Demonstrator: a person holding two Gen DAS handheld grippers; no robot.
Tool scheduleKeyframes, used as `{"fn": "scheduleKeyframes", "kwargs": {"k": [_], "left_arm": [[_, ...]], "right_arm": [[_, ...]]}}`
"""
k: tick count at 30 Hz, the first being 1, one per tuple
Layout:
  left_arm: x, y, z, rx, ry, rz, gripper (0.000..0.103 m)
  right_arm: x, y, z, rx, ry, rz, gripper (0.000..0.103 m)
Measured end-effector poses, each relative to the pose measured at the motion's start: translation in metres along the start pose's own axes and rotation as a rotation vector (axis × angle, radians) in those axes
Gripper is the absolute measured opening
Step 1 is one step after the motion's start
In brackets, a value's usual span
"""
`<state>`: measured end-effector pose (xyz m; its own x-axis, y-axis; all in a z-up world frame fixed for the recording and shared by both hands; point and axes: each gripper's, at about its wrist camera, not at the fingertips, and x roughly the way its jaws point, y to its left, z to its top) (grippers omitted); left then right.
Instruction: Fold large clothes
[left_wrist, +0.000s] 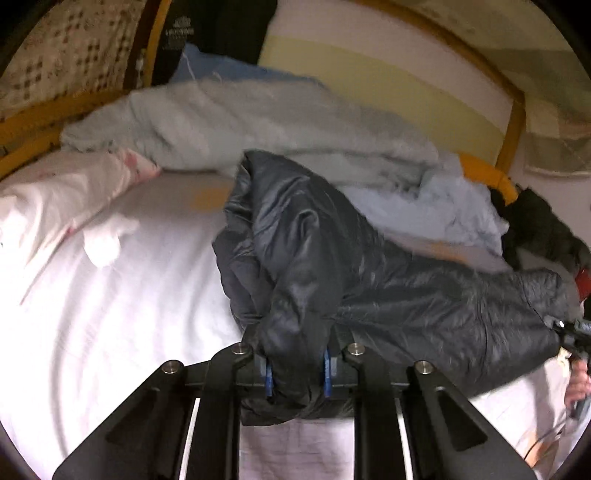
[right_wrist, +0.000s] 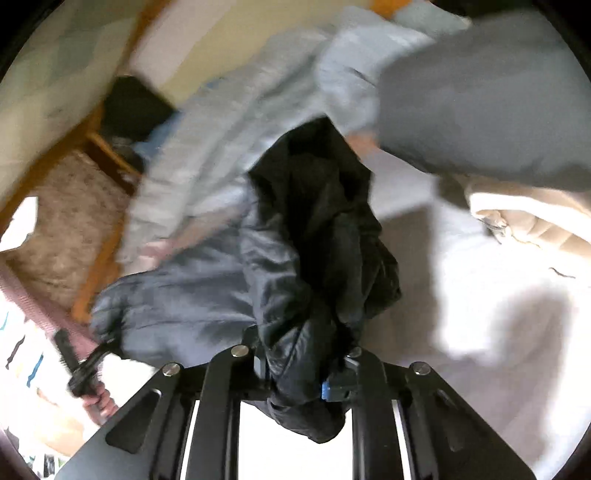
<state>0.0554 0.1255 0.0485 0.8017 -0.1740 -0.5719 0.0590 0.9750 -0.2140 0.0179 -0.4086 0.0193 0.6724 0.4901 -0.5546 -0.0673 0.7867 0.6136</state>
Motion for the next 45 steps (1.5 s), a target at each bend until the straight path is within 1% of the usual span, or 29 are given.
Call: {"fn": "scheduleKeyframes", "kwargs": {"k": [1, 2, 3, 5, 6, 7, 9, 10, 12, 13, 14, 15, 16, 17, 18, 19, 20, 22, 23, 25, 26, 28, 30, 33, 35, 40, 41, 44, 45], "left_arm": [[-0.003, 0.000, 0.003, 0.022, 0.001, 0.011, 0.018], [0.000, -0.002, 0.004, 0.061, 0.017, 0.023, 0.021], [0.003, -0.005, 0.002, 0.096, 0.029, 0.033, 0.023], [0.013, -0.013, -0.005, 0.148, 0.043, 0.066, 0.033], [0.017, -0.019, -0.010, 0.184, 0.039, 0.114, 0.035], [0.019, -0.026, -0.015, 0.236, 0.013, 0.168, 0.038], [0.016, -0.035, -0.022, 0.326, -0.054, 0.241, 0.041], [0.015, -0.039, -0.023, 0.343, -0.084, 0.266, 0.041], [0.013, -0.037, -0.018, 0.298, -0.118, 0.245, 0.041], [0.012, -0.033, -0.015, 0.263, -0.129, 0.228, 0.041], [0.012, -0.030, -0.012, 0.240, -0.135, 0.212, 0.041], [0.012, -0.028, -0.010, 0.228, -0.138, 0.197, 0.041], [0.011, -0.027, -0.008, 0.224, -0.147, 0.189, 0.041], [0.009, -0.027, -0.009, 0.224, -0.154, 0.184, 0.041], [0.009, -0.027, -0.008, 0.228, -0.157, 0.183, 0.041], [0.011, -0.028, -0.007, 0.232, -0.156, 0.191, 0.041], [0.013, -0.029, -0.008, 0.237, -0.152, 0.199, 0.039], [0.023, -0.029, -0.008, 0.250, -0.124, 0.227, 0.039], [0.031, -0.030, -0.010, 0.254, -0.102, 0.242, 0.039], [0.045, -0.023, -0.013, 0.239, -0.056, 0.256, 0.039], [0.049, -0.017, -0.014, 0.219, -0.045, 0.251, 0.039], [0.050, -0.009, -0.016, 0.176, -0.037, 0.221, 0.042], [0.045, -0.005, -0.014, 0.154, -0.045, 0.206, 0.042], [0.039, 0.000, -0.012, 0.118, -0.045, 0.173, 0.042], [0.037, 0.002, -0.012, 0.105, -0.048, 0.169, 0.042], [0.016, 0.001, -0.009, 0.091, -0.084, 0.176, 0.041], [0.007, 0.000, -0.008, 0.090, -0.114, 0.170, 0.041], [-0.021, -0.009, -0.002, 0.131, -0.219, 0.192, 0.041], [-0.031, -0.011, -0.001, 0.142, -0.253, 0.182, 0.041]], "right_arm": [[-0.007, 0.005, -0.003, -0.011, -0.009, -0.014, 0.018], [-0.012, 0.008, -0.008, -0.025, -0.014, -0.086, 0.019], [-0.013, 0.008, -0.011, -0.030, -0.021, -0.140, 0.024], [-0.002, -0.001, -0.012, -0.027, -0.025, -0.275, 0.030], [0.001, -0.006, -0.012, -0.017, -0.019, -0.310, 0.037], [0.002, -0.011, -0.015, 0.000, -0.019, -0.342, 0.048], [-0.006, -0.010, -0.015, -0.003, -0.055, -0.394, 0.063], [-0.010, -0.006, -0.015, -0.026, -0.074, -0.419, 0.065], [-0.023, 0.009, -0.015, -0.115, -0.154, -0.502, 0.065], [-0.031, 0.014, -0.014, -0.144, -0.210, -0.553, 0.065], [-0.042, 0.026, -0.017, -0.190, -0.290, -0.604, 0.066], [-0.048, 0.037, -0.018, -0.241, -0.346, -0.614, 0.067], [-0.052, 0.044, -0.019, -0.286, -0.378, -0.597, 0.067], [-0.053, 0.054, -0.019, -0.343, -0.391, -0.537, 0.067], [-0.052, 0.061, -0.020, -0.382, -0.383, -0.475, 0.056], [-0.048, 0.068, -0.019, -0.409, -0.367, -0.420, 0.014], [-0.041, 0.072, -0.018, -0.424, -0.334, -0.377, 0.002], [-0.025, 0.074, -0.017, -0.427, -0.299, -0.396, 0.002], [-0.007, 0.069, -0.014, -0.418, -0.278, -0.439, 0.002], [0.015, 0.057, -0.011, -0.393, -0.224, -0.484, 0.002], [0.030, 0.046, -0.007, -0.367, -0.185, -0.514, 0.002], [0.040, 0.025, -0.009, -0.320, -0.132, -0.519, 0.002], [0.043, 0.022, -0.008, -0.312, -0.127, -0.506, 0.002], [0.041, 0.024, -0.007, -0.326, -0.149, -0.501, 0.002], [0.041, 0.025, -0.007, -0.322, -0.153, -0.498, 0.002], [0.029, 0.029, -0.011, -0.314, -0.168, -0.498, 0.003], [0.025, 0.034, -0.012, -0.318, -0.183, -0.492, 0.003], [0.015, 0.045, -0.012, -0.337, -0.218, -0.477, 0.004], [0.012, 0.047, -0.011, -0.339, -0.226, -0.472, 0.004]]}}
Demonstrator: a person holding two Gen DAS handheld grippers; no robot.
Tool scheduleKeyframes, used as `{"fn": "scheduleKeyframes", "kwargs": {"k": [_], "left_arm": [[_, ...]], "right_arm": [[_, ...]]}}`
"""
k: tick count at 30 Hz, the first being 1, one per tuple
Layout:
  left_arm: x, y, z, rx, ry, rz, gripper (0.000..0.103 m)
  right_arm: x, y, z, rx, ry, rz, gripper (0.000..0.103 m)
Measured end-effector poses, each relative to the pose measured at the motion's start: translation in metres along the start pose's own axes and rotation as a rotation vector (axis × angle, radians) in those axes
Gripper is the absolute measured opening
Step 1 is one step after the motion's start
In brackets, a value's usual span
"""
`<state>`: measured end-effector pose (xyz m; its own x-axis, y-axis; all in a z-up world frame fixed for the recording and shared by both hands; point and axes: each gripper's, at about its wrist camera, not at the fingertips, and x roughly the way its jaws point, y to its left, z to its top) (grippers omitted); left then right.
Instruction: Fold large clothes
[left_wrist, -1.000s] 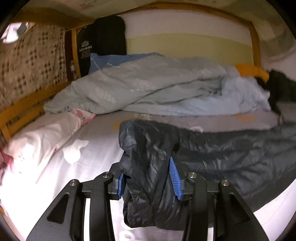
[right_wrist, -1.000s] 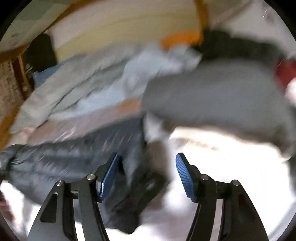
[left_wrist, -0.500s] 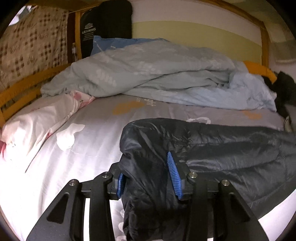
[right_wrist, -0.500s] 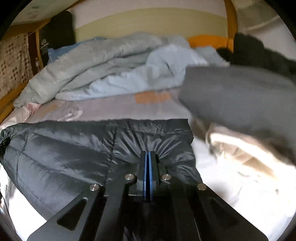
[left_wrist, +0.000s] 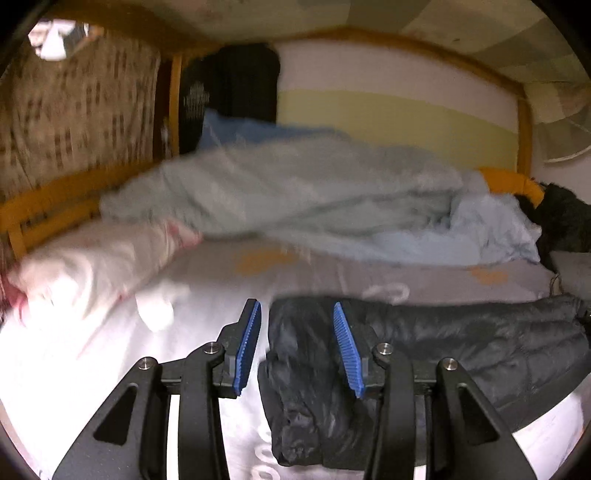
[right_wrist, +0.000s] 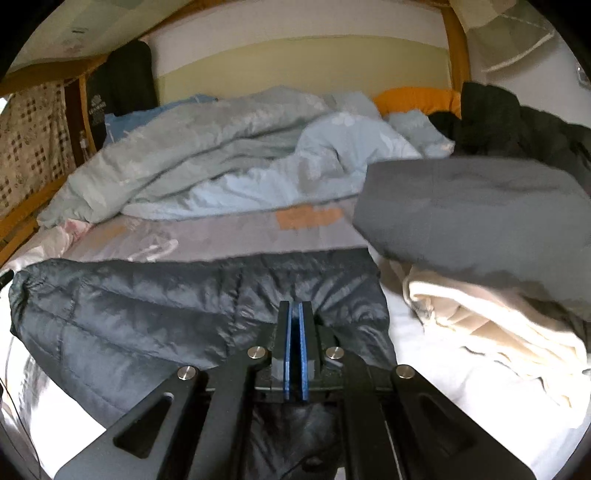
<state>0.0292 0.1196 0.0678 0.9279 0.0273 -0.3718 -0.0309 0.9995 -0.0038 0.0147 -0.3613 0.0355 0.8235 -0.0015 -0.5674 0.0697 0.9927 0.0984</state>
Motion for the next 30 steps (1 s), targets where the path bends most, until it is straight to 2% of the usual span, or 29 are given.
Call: {"fn": "scheduleKeyframes", "kwargs": {"k": [2, 3, 7, 10, 11, 13, 15, 18, 19, 20, 22, 25, 28, 30], "left_arm": [[-0.013, -0.001, 0.007, 0.003, -0.050, -0.032, 0.041], [-0.017, -0.001, 0.009, 0.002, -0.062, -0.049, 0.041], [-0.008, -0.006, 0.013, 0.002, -0.054, -0.114, 0.042], [0.034, -0.020, 0.023, 0.046, 0.049, -0.147, 0.042], [0.050, -0.024, 0.024, 0.062, 0.091, -0.157, 0.042], [0.086, -0.029, 0.024, 0.099, 0.163, -0.124, 0.042], [0.117, -0.026, 0.016, 0.113, 0.221, -0.081, 0.042], [0.159, -0.011, -0.008, 0.064, 0.344, -0.058, 0.044], [0.173, -0.004, -0.017, 0.034, 0.392, -0.052, 0.047], [0.182, 0.000, -0.027, 0.004, 0.423, -0.051, 0.056], [0.198, 0.007, -0.042, -0.064, 0.476, -0.087, 0.059], [0.200, 0.000, -0.052, -0.040, 0.476, -0.070, 0.059], [0.201, -0.009, -0.055, 0.004, 0.481, -0.041, 0.059], [0.206, -0.008, -0.055, -0.001, 0.498, -0.039, 0.059]], "right_arm": [[-0.007, 0.001, 0.002, 0.008, -0.016, 0.011, 0.008], [-0.009, 0.001, 0.003, 0.011, -0.022, 0.013, 0.013], [-0.009, 0.005, 0.007, 0.017, -0.042, 0.005, 0.026], [0.010, 0.010, 0.023, 0.020, 0.004, -0.012, 0.026], [0.025, 0.013, 0.030, 0.028, 0.051, -0.009, 0.026], [0.048, 0.014, 0.035, 0.044, 0.125, 0.009, 0.026], [0.077, 0.014, 0.031, 0.041, 0.209, -0.017, 0.026], [0.107, 0.008, 0.015, 0.033, 0.254, -0.038, 0.026], [0.117, 0.004, 0.009, 0.047, 0.273, -0.025, 0.026], [0.122, 0.001, 0.007, 0.055, 0.283, -0.011, 0.026], [0.132, -0.006, 0.005, 0.084, 0.299, 0.017, 0.026], [0.142, -0.008, -0.002, 0.114, 0.288, 0.005, 0.026], [0.146, 0.002, -0.006, 0.068, 0.281, -0.053, 0.026], [0.147, 0.001, -0.006, 0.070, 0.287, -0.050, 0.026]]}}
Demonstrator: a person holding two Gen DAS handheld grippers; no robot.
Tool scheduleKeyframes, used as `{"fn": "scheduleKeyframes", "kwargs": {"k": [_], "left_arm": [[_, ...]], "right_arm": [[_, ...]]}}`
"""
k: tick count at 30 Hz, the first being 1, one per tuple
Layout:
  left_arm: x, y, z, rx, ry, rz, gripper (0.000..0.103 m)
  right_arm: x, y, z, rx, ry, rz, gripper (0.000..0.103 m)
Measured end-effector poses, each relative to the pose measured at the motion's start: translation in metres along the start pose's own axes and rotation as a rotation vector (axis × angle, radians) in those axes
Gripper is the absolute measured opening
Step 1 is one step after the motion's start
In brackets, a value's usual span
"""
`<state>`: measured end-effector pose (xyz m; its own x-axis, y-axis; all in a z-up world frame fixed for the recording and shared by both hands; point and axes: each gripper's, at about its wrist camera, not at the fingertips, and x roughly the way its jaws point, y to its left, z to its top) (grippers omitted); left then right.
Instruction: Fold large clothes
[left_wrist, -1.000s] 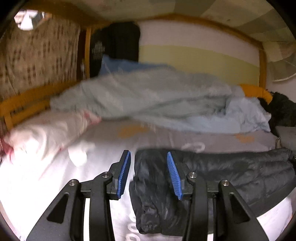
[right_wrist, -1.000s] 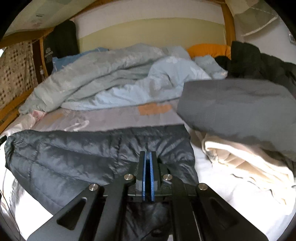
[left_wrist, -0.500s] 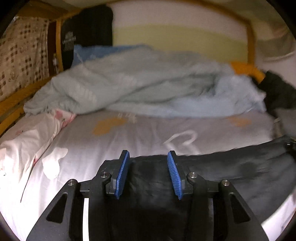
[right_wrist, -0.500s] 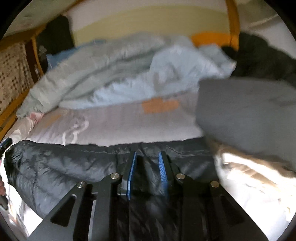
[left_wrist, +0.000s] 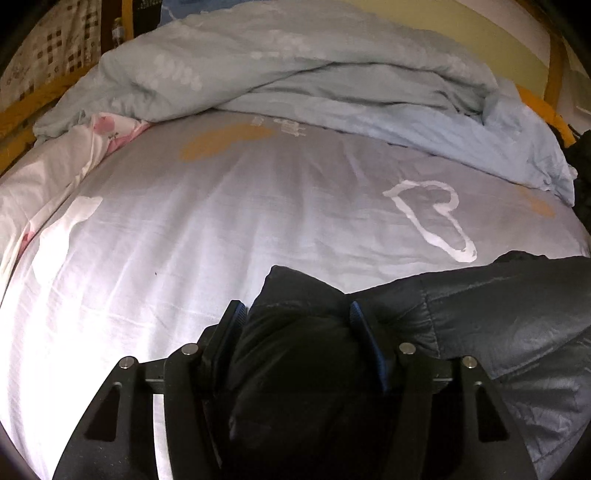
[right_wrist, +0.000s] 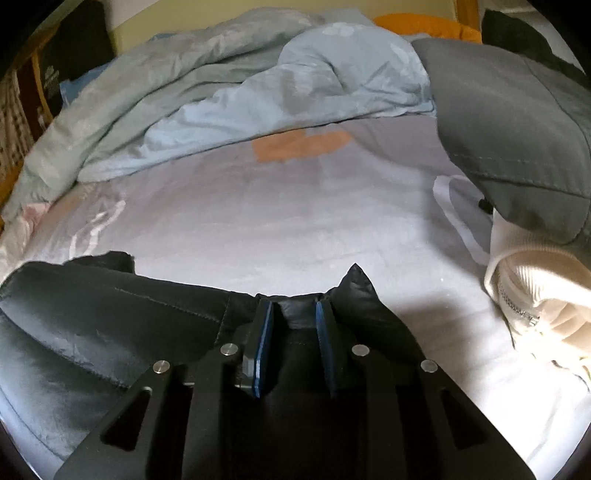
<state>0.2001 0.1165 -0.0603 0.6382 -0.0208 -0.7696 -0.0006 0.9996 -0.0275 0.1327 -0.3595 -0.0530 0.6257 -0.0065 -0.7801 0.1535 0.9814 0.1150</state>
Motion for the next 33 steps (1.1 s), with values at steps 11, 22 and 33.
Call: {"fn": "scheduleKeyframes", "kwargs": {"k": [11, 22, 33], "left_arm": [[-0.002, 0.004, 0.002, -0.001, -0.009, 0.009, 0.060], [-0.161, -0.029, 0.003, 0.057, -0.454, -0.029, 0.037], [-0.169, -0.124, -0.074, 0.120, -0.162, -0.492, 0.000]], "right_arm": [[0.001, -0.002, 0.000, 0.005, 0.003, 0.005, 0.026], [-0.096, 0.025, 0.018, -0.049, -0.228, 0.066, 0.026], [-0.133, 0.107, -0.012, -0.069, 0.045, 0.460, 0.020]]}}
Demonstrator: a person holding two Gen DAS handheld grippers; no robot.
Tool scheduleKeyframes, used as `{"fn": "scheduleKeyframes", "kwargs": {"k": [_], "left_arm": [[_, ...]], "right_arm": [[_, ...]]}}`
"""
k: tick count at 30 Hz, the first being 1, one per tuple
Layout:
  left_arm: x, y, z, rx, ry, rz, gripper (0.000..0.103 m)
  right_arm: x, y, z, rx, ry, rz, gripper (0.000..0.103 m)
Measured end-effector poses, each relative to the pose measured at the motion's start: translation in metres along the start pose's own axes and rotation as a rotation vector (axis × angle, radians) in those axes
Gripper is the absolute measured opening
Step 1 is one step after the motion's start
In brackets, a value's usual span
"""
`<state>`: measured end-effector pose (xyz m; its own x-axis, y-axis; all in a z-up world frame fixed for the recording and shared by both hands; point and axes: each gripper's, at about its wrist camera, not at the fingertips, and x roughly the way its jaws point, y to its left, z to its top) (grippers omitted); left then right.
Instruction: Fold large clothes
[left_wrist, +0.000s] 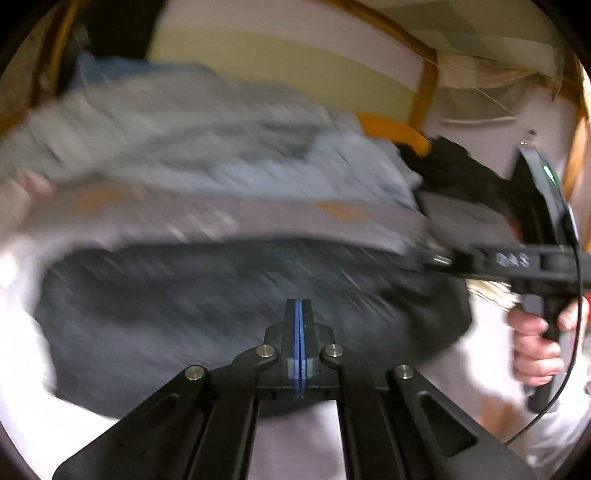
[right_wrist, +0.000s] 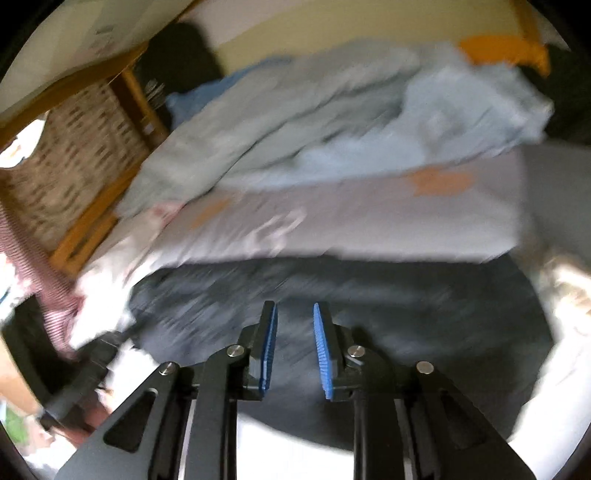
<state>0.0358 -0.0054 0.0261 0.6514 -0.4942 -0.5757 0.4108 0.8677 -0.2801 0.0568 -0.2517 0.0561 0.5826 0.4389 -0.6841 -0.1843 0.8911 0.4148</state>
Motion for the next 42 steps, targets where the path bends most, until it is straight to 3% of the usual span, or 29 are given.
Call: {"fn": "scheduleKeyframes", "kwargs": {"k": [3, 9, 13, 16, 21, 26, 36, 39, 42], "left_arm": [[0.023, -0.015, -0.011, -0.014, 0.063, -0.114, 0.000], [0.058, -0.007, -0.024, -0.044, 0.137, -0.037, 0.000], [0.065, -0.009, -0.036, -0.023, 0.145, 0.022, 0.000], [0.074, -0.003, -0.042, -0.056, 0.160, 0.010, 0.000], [0.084, 0.013, -0.047, -0.138, 0.174, -0.042, 0.001], [0.084, 0.015, -0.048, -0.116, 0.178, -0.058, 0.001], [0.078, 0.011, -0.053, -0.091, 0.170, -0.027, 0.001], [0.078, 0.014, -0.054, -0.107, 0.176, -0.032, 0.001], [0.078, 0.014, -0.054, -0.110, 0.175, -0.028, 0.001]], "right_arm": [[0.025, 0.014, -0.009, -0.019, 0.059, -0.013, 0.019], [0.069, 0.010, -0.015, 0.057, 0.195, 0.038, 0.019], [0.093, 0.018, -0.018, 0.018, 0.210, -0.034, 0.019], [0.109, 0.018, -0.021, 0.014, 0.240, -0.053, 0.019], [0.130, 0.013, -0.024, 0.023, 0.219, -0.110, 0.016], [0.136, 0.008, -0.011, 0.039, 0.168, -0.135, 0.011], [0.180, -0.006, 0.042, 0.096, 0.197, -0.168, 0.011], [0.203, -0.009, 0.043, 0.066, 0.252, -0.195, 0.008], [0.214, -0.018, 0.040, 0.085, 0.248, -0.193, 0.007]]}}
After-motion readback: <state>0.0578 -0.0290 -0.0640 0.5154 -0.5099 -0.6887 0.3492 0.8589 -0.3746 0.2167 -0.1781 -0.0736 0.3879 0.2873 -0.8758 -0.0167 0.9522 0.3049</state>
